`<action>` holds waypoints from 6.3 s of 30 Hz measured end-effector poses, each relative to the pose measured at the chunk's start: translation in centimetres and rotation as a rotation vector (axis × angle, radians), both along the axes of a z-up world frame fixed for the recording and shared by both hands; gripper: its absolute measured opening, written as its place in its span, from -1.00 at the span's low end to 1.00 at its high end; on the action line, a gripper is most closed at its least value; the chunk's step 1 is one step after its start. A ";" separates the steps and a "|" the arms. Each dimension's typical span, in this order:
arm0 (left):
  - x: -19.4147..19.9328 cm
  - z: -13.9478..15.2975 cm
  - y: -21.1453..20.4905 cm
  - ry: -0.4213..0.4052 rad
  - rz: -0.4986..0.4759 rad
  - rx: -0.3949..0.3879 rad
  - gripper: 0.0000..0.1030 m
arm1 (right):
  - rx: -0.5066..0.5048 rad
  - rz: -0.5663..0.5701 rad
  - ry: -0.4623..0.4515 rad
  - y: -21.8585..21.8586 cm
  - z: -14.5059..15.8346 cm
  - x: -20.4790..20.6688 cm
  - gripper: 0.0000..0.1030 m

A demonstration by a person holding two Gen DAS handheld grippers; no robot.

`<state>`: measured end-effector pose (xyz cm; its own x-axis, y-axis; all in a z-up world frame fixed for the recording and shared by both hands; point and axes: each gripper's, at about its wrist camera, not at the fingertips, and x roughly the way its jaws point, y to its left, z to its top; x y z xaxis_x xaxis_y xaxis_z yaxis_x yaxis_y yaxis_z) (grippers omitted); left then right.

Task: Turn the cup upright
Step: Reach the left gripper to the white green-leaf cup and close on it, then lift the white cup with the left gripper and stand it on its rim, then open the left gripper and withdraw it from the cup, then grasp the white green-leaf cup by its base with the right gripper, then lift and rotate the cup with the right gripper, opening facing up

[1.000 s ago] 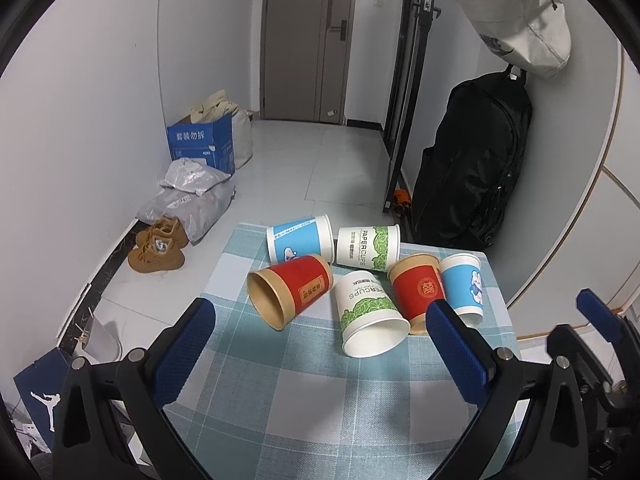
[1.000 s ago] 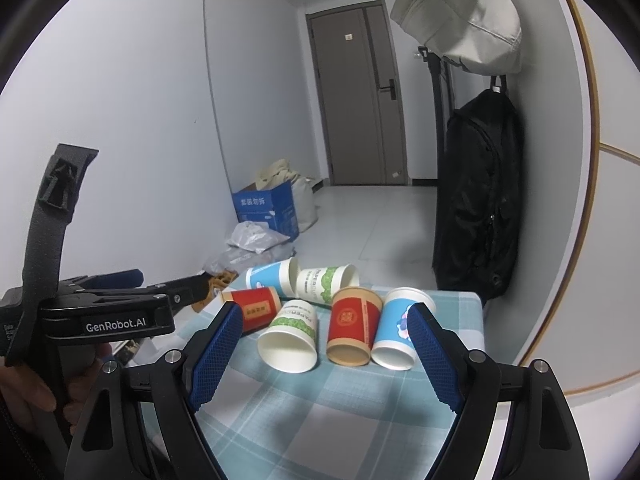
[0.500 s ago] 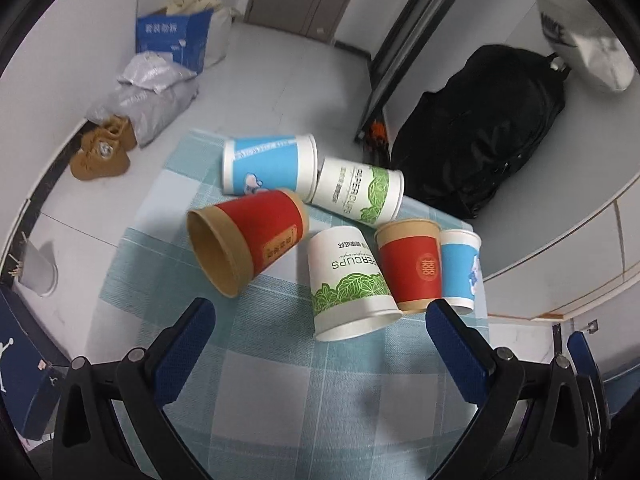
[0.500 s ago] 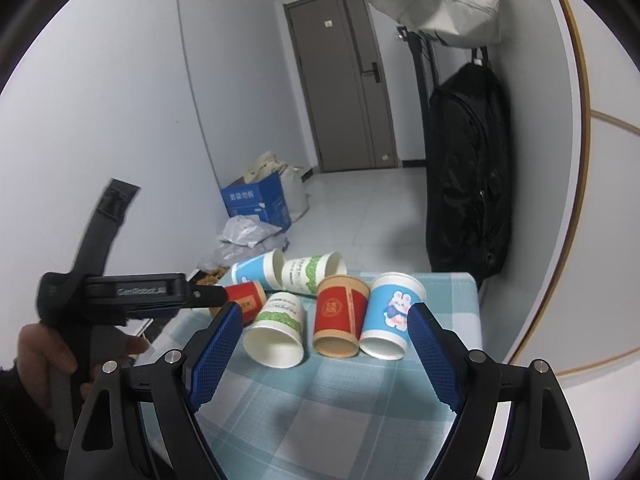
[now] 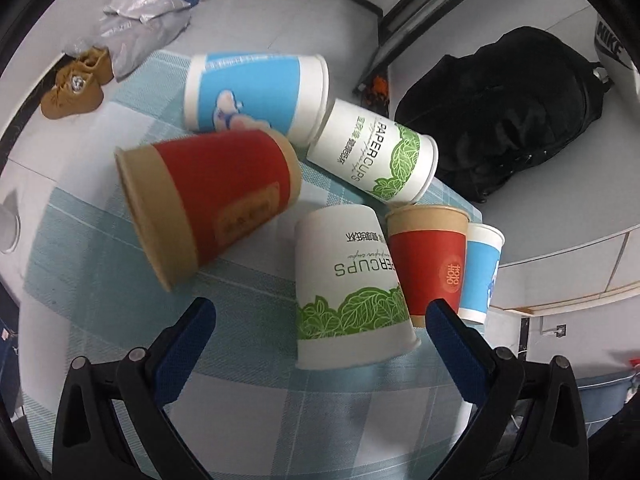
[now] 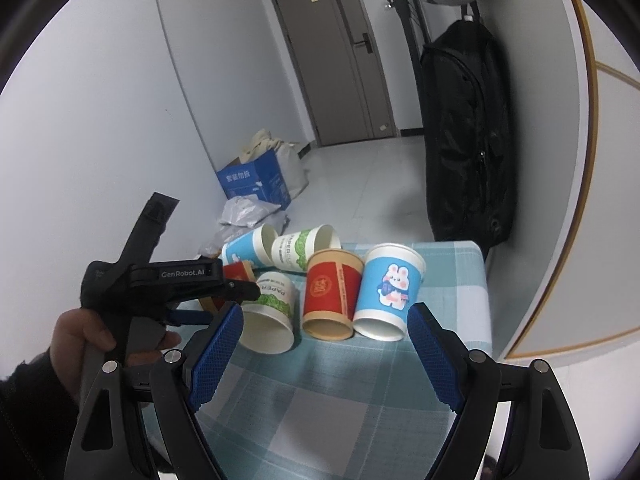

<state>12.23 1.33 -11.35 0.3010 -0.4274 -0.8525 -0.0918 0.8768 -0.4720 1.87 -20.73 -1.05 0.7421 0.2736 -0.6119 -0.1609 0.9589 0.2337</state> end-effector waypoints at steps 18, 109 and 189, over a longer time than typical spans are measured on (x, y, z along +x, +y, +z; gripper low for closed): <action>-0.4 0.7 -0.9 0.000 -0.058 -0.001 0.11 | 0.034 0.007 0.013 0.1 0.4 -0.1 0.64; -17.5 12.7 3.8 -0.654 0.086 0.339 0.61 | -0.010 0.181 -0.140 6.5 3.0 -7.4 0.64; -13.7 9.7 11.2 -0.455 0.214 0.235 0.78 | -0.771 0.547 -0.134 19.4 -7.2 -6.5 -0.84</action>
